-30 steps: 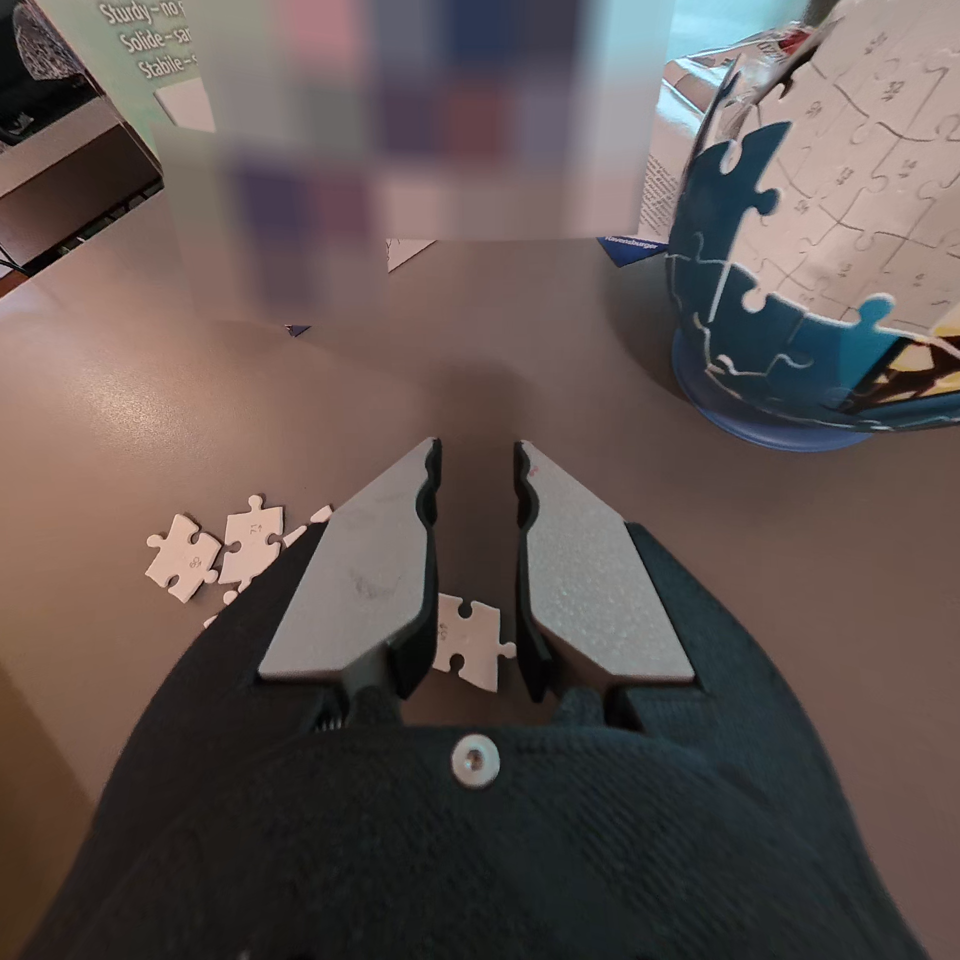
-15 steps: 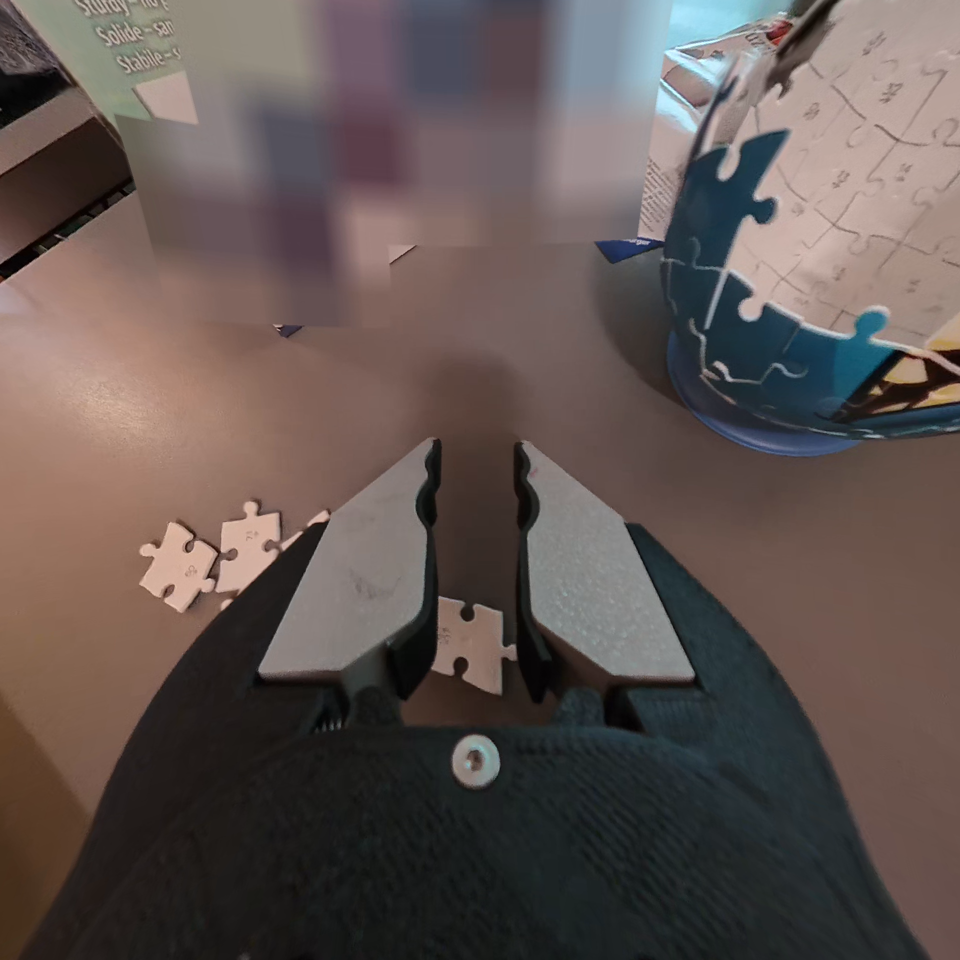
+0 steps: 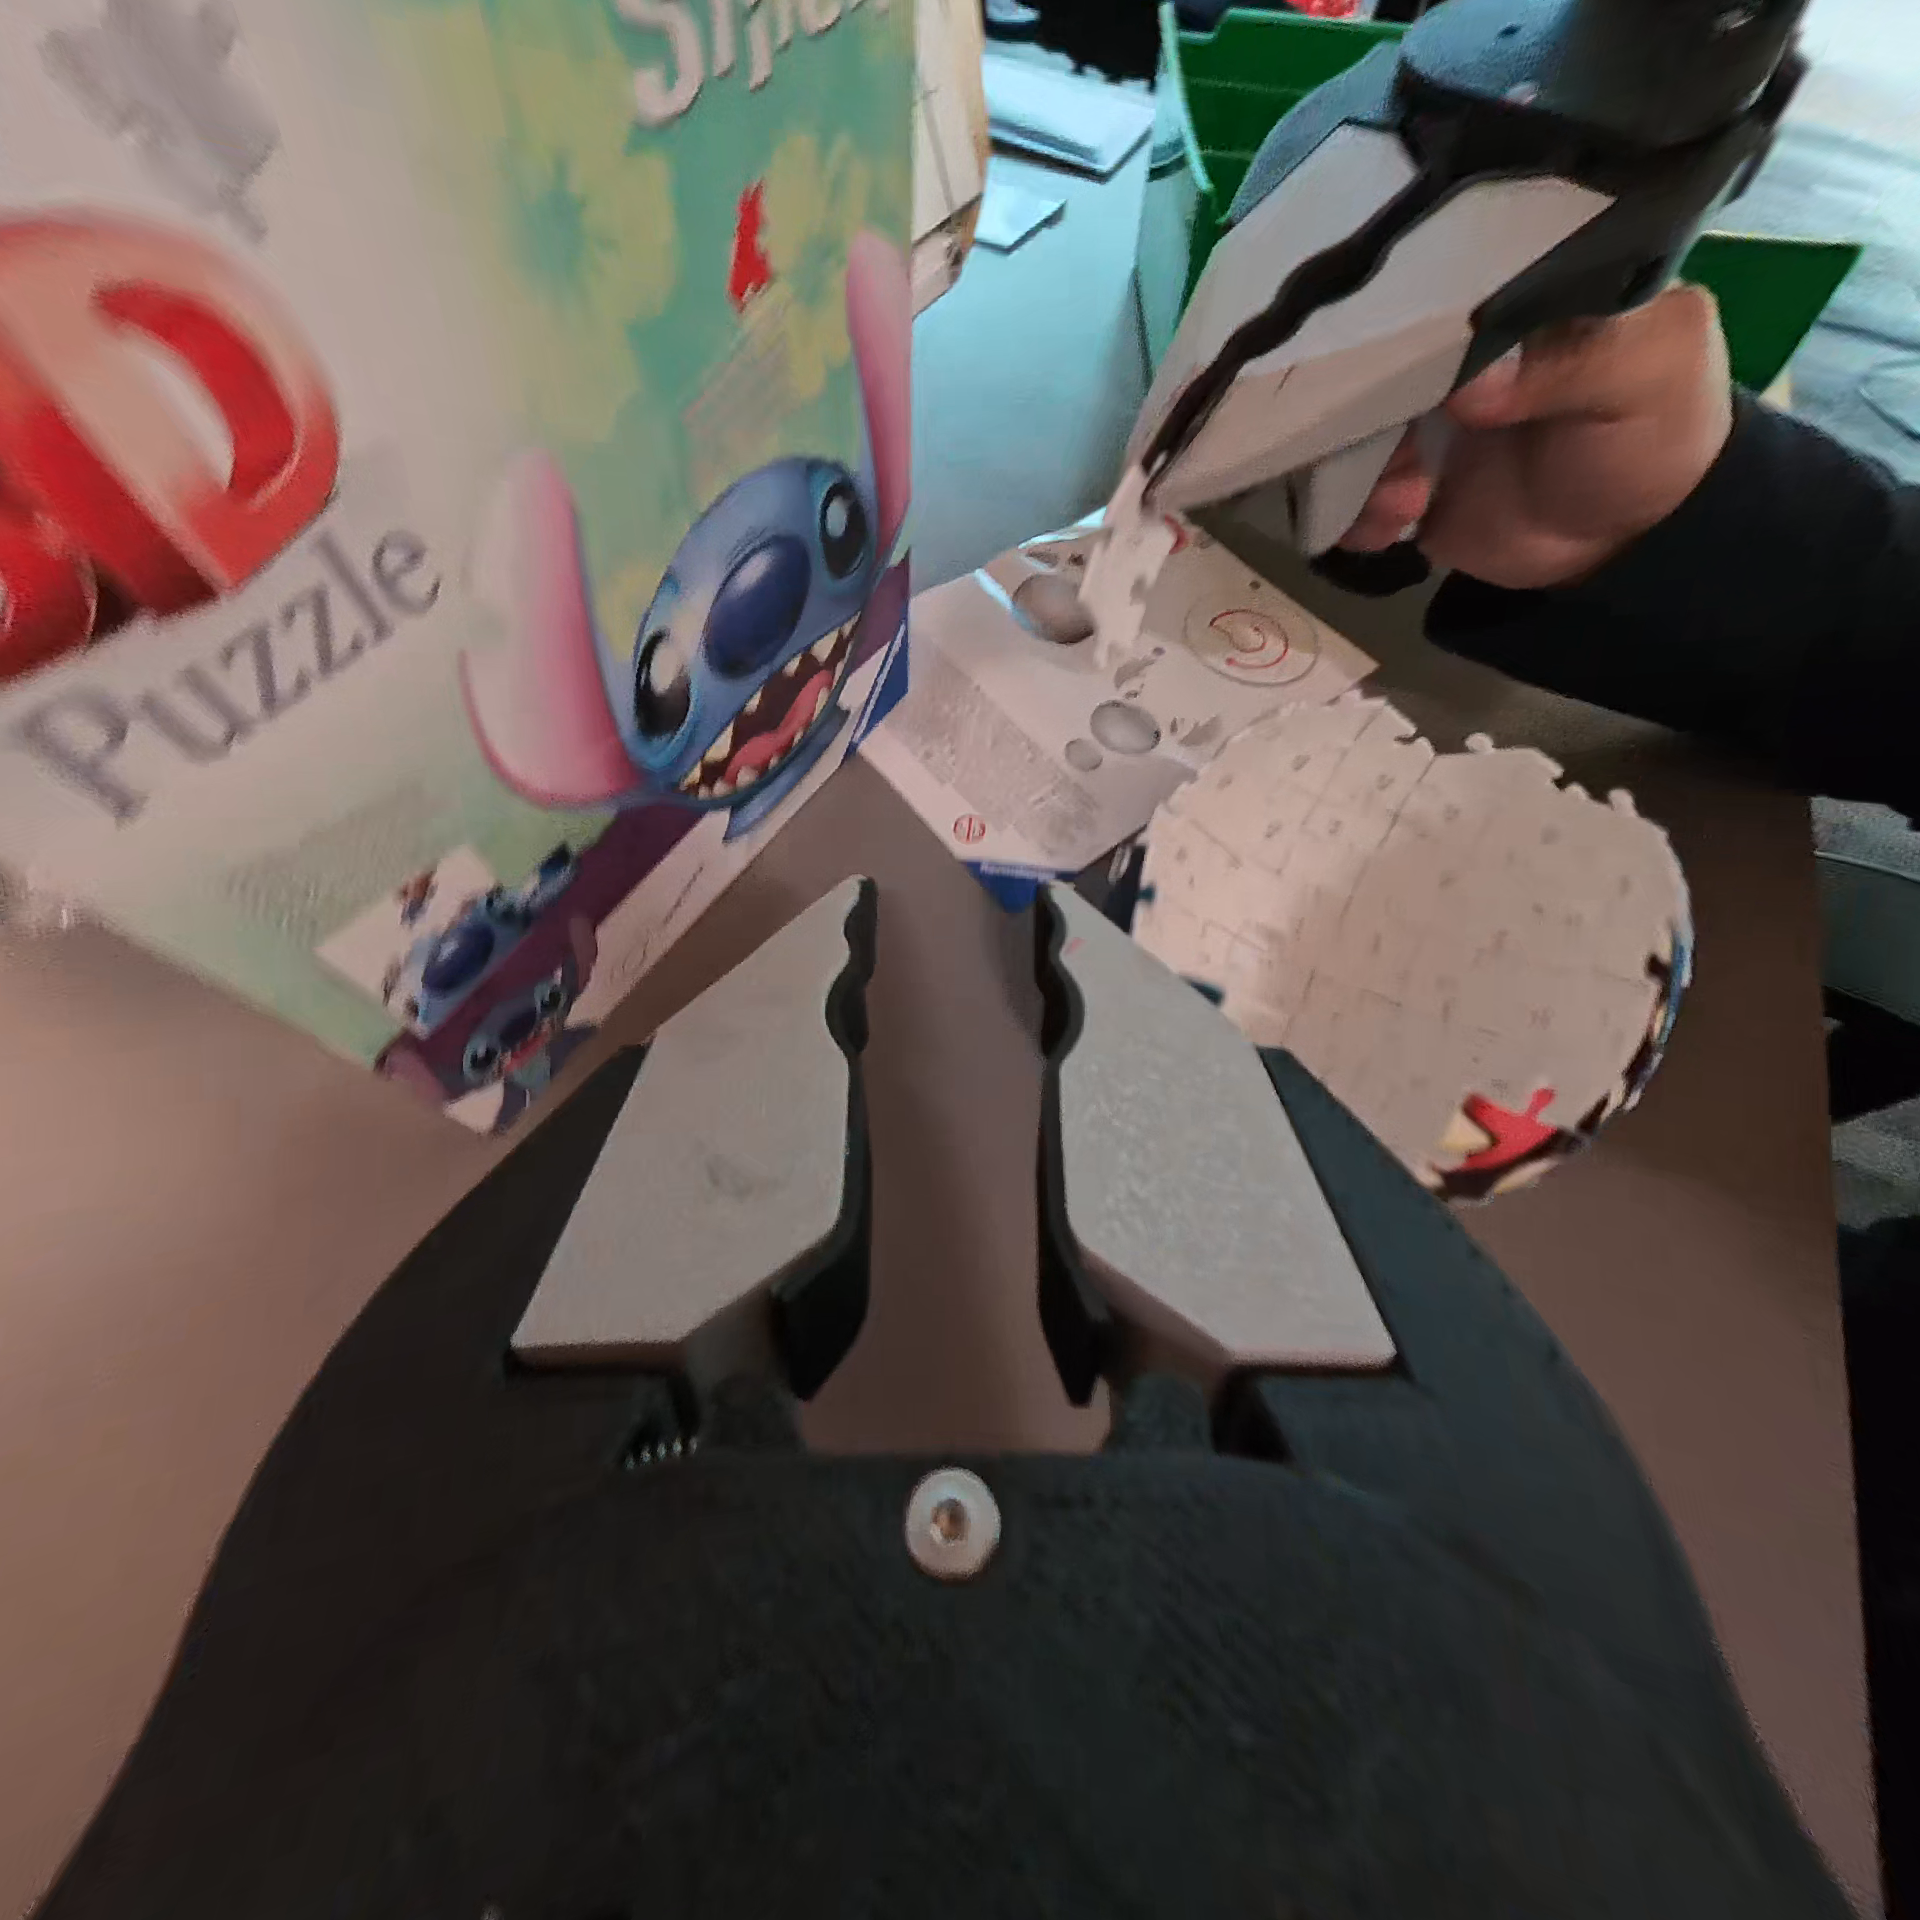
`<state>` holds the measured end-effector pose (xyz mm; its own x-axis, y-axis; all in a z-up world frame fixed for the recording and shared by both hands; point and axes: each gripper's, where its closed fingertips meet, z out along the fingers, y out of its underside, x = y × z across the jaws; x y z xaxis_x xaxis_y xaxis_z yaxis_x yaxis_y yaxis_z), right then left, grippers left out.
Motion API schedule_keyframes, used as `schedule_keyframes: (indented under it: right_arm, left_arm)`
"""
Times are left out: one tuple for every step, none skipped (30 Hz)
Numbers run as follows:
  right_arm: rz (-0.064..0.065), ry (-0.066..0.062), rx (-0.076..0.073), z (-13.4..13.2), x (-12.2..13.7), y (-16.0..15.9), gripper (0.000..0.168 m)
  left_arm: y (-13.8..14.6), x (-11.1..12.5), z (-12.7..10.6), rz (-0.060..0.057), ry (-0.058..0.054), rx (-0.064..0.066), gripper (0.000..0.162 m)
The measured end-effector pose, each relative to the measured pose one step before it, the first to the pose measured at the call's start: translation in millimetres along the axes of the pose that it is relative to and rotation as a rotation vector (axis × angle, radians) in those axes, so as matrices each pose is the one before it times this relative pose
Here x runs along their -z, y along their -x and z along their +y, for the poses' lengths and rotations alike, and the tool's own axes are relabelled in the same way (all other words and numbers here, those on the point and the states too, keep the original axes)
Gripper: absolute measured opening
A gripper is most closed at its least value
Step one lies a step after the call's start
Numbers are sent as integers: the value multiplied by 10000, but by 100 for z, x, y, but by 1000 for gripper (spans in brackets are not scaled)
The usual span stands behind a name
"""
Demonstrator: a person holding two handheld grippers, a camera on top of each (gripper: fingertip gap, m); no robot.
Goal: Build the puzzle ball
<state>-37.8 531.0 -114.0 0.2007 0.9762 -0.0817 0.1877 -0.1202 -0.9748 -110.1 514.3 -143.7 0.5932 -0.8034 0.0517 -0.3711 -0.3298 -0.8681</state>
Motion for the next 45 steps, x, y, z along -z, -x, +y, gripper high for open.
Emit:
schedule_keyframes:
  right_arm:
    - [-177,-242,-7,-368,-183,333,0]
    - [-158,-245,-42,-314,-116,269,0]
    - [-81,-204,-59,-222,-32,119,0]
    - [-18,-186,-69,-179,83,-10,0]
    - [-23,-186,-95,-159,176,-32,0]
    - [-20,-199,-128,-184,233,-65,0]
    - [-25,-225,-135,-197,274,-67,0]
    - [-59,-204,-137,-165,248,-34,0]
    - [-52,-155,-133,-99,184,-42,0]
    - [-58,-131,-103,-54,120,-3,0]
    - [-67,-63,-82,41,22,26,0]
    - [-19,10,-68,167,-63,-27,0]
    - [14,19,-23,190,-100,-51,0]
    - [15,37,24,206,-110,-29,0]
    - [35,87,34,247,-94,-55,0]
    - [7,97,14,240,-85,-50,0]
    - [-64,116,-40,261,-82,19,0]
    - [-85,176,-86,339,-76,22,0]
    - [-49,207,-57,348,-73,-42,0]
    - [22,249,20,339,-29,-103,0]
    - [99,294,99,254,27,-166,0]
    - [144,278,179,112,98,-178,0]
    - [147,233,224,-58,129,-141,0]
    - [113,196,217,-191,119,-73,1]
    - [47,199,197,-254,80,10,3]
    - [-14,281,172,-186,-3,57,4]
    - [-51,400,148,-36,-97,38,5]
    - [-39,460,149,11,-140,-76,5]
    - [-53,440,184,-28,-191,-76,5]
    - [-142,395,207,-78,-227,37,5]
    - [-165,362,211,-115,-243,95,5]
    - [-96,292,221,-146,-219,35,5]
    - [-95,209,220,-178,-210,72,4]
    - [-127,181,180,-117,-189,129,3]
    - [-87,181,127,-42,-163,30,0]
    - [-30,114,89,-62,-137,-89,0]
    - [-88,43,58,-104,-127,-17,0]
    - [-155,50,12,-59,-141,66,0]
    - [-155,36,-20,-57,-150,67,0]
    - [-120,7,-13,-66,-154,52,0]
    - [-50,0,2,-8,-180,-28,1]
    - [4,36,11,99,-179,-90,1]
    - [30,93,-3,232,-127,-105,3]
    - [85,33,-25,169,-27,-190,4]
    - [85,-90,-50,-16,86,-188,3]
  left_arm:
    - [-230,-577,-843,105,-47,-300,30]
    - [-267,-621,-675,164,20,-268,30]
    - [-242,-641,-488,211,114,-151,30]
    - [-193,-638,-398,239,114,-50,32]
    - [-226,-592,-404,287,25,22,34]
    - [-311,-504,-394,356,-53,75,35]
    - [-280,-434,-367,326,-100,100,35]
    - [-262,-345,-393,293,-168,81,34]
    - [-342,-273,-447,335,-248,80,33]
    - [-391,-203,-475,355,-285,106,30]
    - [-260,-154,-562,281,-349,108,26]
    - [-318,-156,-367,329,-212,68,24]
    - [-175,-97,11,248,75,43,17]
    - [123,-19,65,49,96,4,10]
    - [98,32,82,51,37,-72,1]
    - [86,37,163,56,70,21,0]
    - [-8,27,264,117,144,74,0]
    - [-7,11,340,95,215,60,0]
    - [93,43,274,-15,220,-24,0]
    - [186,62,282,-128,262,-95,0]
    - [251,86,292,-218,328,-130,0]
    - [299,96,301,-300,375,-175,0]
    - [338,106,235,-358,345,-236,0]
    - [261,84,182,-320,311,-251,0]
    - [119,39,225,-222,324,-219,0]
    - [-11,4,232,-117,300,-186,0]
    - [-95,-4,59,-53,161,-153,0]
    - [-116,29,-146,-15,-21,-101,0]
    - [-133,39,-176,43,-97,-36,0]
    - [-148,35,-62,97,-47,13,0]
    - [-62,29,39,78,-11,25,0]
    - [-12,49,35,60,-18,28,0]
    - [29,70,-82,60,-98,41,0]
    - [31,97,-156,76,-143,67,0]
    - [36,98,-113,89,-100,78,0]
    - [98,100,17,47,-20,74,0]
    - [58,75,63,52,8,35,0]
    - [11,60,18,67,-17,39,0]
    - [43,38,39,28,-3,46,0]
    - [113,22,-25,-27,-37,22,0]
    - [99,13,-57,-30,-40,7,0]
    - [118,16,-63,-47,-50,4,0]
    - [153,28,-112,-70,-87,-1,0]
    - [154,50,-219,-57,-164,13,0]
    - [75,60,-293,7,-217,48,0]
